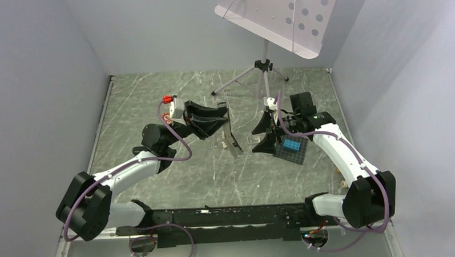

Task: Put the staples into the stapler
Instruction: Open the stapler.

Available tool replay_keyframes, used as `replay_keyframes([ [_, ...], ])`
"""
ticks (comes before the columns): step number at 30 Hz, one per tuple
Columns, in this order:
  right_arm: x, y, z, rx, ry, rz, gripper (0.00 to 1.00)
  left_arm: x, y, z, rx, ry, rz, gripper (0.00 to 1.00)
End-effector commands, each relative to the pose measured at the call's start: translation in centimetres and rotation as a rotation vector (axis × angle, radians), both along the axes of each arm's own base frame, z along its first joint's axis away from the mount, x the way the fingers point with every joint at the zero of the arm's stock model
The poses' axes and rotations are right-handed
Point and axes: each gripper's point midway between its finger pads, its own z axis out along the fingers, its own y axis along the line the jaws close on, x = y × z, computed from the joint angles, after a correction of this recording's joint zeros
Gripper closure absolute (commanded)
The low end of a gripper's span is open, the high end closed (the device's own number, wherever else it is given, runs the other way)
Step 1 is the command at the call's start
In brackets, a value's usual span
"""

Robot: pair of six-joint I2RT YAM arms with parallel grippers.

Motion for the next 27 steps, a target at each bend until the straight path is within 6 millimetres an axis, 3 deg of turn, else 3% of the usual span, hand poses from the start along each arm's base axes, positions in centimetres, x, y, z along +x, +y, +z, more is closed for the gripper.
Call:
replay_keyframes([
  [1, 1.4, 1.4, 3.5, 0.055, -0.151, 0.037, 0.15, -1.6, 0.3, 4.1, -0.069, -0.129, -0.053, 1.0],
  [10, 1.9, 5.5, 5.0, 0.175, -0.215, 0.1, 0.12, -2.1, 0.3, 3.9, -0.084, -0.131, -0.084, 1.0],
  [15, 1.1, 8.5, 5.4, 0.195, -0.164, 0.154, 0.14, -2.2, 0.6, 4.1, -0.1, -0.133, -0.071, 1.0],
  [22, 0.7, 9.2, 6.3, 0.232, -0.136, 0.153, 0.28, -2.2, 0.9, 4.0, -0.105, -0.131, -0.051, 1.0],
  [27, 0.0, 9.9, 6.1, 0.22, -0.105, 0.165, 0.2, -2.0, 1.3, 3.8, -0.124, -0.124, -0.028, 1.0],
])
